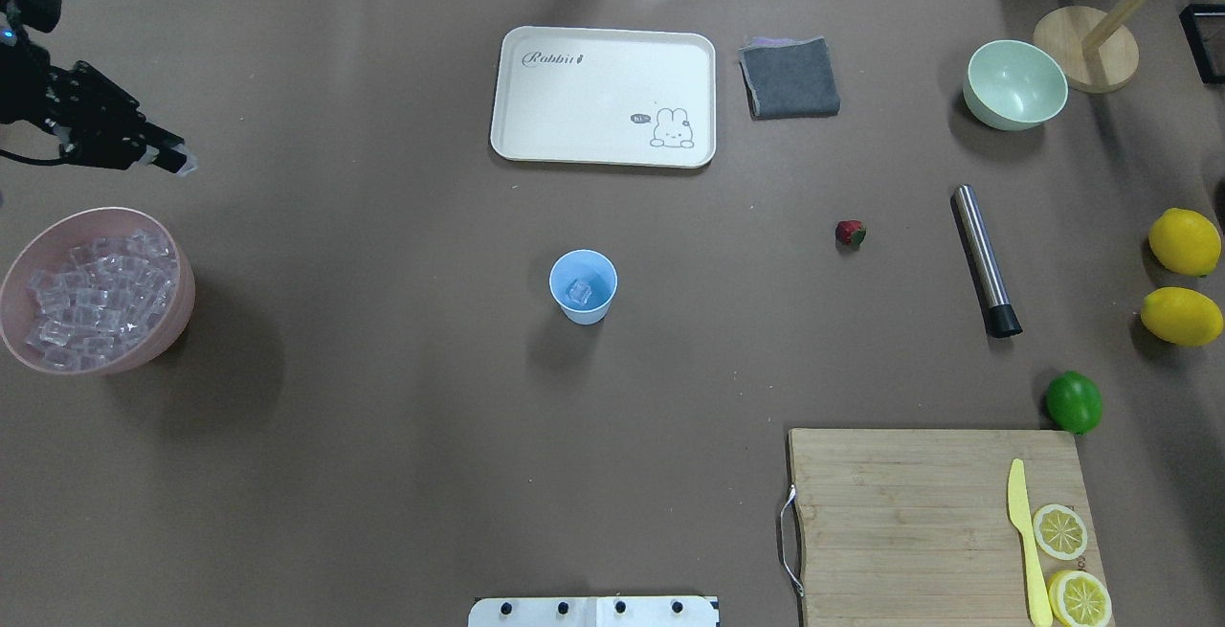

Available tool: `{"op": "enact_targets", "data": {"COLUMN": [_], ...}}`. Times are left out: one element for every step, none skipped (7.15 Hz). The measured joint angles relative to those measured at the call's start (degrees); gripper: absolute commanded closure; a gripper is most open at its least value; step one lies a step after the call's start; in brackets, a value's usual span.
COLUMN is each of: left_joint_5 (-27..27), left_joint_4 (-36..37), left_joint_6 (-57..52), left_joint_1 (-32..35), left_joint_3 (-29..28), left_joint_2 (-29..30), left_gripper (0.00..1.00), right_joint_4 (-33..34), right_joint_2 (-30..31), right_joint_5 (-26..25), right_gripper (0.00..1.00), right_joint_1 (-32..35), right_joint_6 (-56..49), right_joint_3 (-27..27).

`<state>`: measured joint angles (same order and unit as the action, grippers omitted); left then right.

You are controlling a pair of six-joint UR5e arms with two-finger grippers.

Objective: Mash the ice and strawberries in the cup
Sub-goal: 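Lift the ice cube with the left gripper and carry it to the blue cup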

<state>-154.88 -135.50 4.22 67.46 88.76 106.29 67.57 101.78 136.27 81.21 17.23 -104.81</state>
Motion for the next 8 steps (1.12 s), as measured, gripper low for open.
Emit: {"op": "enact_targets", "data": {"left_joint_5": [0.05,0.09,0.36,1.54,3.86,7.05,10.63,14.79], "left_joint_4": [0.00,-0.04,-0.16,-0.34,-0.42,-0.56,-0.88,-1.20], "left_joint_6": [3.35,5.76,7.94,9.85,12.16,15.34,18.57,21.58], "left_joint_1": [-1.20,-2.32,-3.66,-5.63,-7.99,-10.64,-13.41,-16.40], "left_joint_3": [0.16,0.20,0.28,0.44,0.61,0.88,1.22,1.43], "left_joint_2": [1.82,3.24,4.58,5.64,6.90,8.40,9.61,10.92], "left_gripper": [1.00,1.00,1.00,1.00,1.00,1.00,1.00,1.00], "right_joint_4": [-0.04,-0.06,-0.08,-0.12,-0.17,-0.21,-0.23,-0.24], "right_joint_2": [-0.01,-0.10,-0.19,-0.23,-0.25,-0.26,-0.26,-0.26], "right_joint_5": [0.03,0.05,0.03,0.00,-0.02,-0.02,0.02,0.02], "right_gripper": [0.00,0.00,0.00,0.00,0.00,0.00,0.00,0.00], "right_joint_1": [0.00,0.00,0.00,-0.02,-0.05,-0.07,-0.08,-0.08], "right_joint_6": [0.00,0.00,-0.02,-0.05,-0.09,-0.14,-0.16,-0.17], "right_joint_3": [0.06,0.02,-0.08,-0.18,-0.25,-0.31,-0.35,-0.37]}}
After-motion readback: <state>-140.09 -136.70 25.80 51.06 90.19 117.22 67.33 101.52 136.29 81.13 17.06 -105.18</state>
